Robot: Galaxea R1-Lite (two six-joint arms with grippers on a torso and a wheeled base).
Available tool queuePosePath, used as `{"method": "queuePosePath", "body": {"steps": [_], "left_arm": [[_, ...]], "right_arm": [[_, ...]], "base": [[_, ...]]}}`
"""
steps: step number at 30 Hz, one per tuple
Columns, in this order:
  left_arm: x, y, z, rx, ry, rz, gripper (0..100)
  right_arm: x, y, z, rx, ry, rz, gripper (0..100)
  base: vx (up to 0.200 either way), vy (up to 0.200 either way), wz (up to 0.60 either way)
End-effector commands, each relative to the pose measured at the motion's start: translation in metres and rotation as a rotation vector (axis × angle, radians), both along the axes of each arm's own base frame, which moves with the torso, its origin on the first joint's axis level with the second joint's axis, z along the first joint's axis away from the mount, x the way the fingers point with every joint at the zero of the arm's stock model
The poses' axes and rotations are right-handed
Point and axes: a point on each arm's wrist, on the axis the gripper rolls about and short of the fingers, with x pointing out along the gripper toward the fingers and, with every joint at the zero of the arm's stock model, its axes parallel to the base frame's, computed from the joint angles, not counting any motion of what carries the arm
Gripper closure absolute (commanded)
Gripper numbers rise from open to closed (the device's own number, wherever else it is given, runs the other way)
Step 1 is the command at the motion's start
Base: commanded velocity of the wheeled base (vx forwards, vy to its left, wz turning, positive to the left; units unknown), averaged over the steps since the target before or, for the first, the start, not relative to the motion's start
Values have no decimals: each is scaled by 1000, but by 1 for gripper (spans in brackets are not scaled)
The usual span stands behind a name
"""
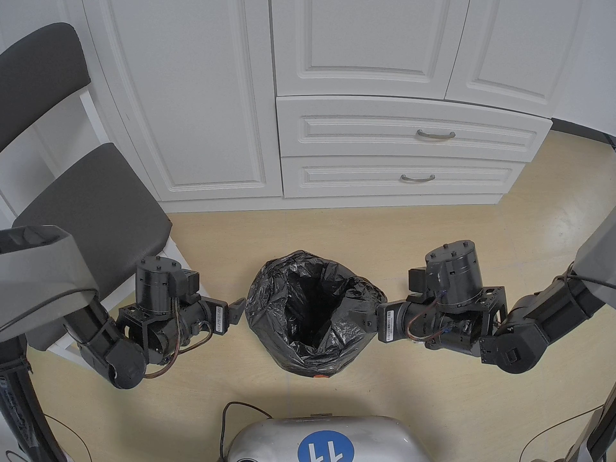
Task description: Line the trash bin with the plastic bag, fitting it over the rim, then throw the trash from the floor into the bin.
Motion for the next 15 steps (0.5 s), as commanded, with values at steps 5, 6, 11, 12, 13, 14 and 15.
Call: {"method": "queuePosePath", "body": {"steps": [5,6,11,12,13,14,15], "left_arm": [[-18,-19,25,-23,-68,-75,0],[-17,-21,24,-23,-68,-80,0],[-15,-24,28,-22,-82,-81,0],[-15,-24,28,-22,-82,-81,0],[-18,-22,28,-3,-80,-84,0],[-20,-21,29,11,-77,-88,0],[-22,-20,29,28,-73,-92,0]], "right_arm": [[-6,-9,7,-22,-11,31,0],[-4,-10,6,-29,-11,35,0],[-3,-20,9,-33,-20,30,0],[-3,-20,9,-33,-20,30,0],[-12,-29,21,-18,-45,22,0],[-15,-33,28,-9,-60,18,0],[-18,-37,34,2,-74,15,0]], "base": [[0,0,0],[0,0,0],[0,0,0],[0,0,0],[0,0,0],[0,0,0],[0,0,0]]}}
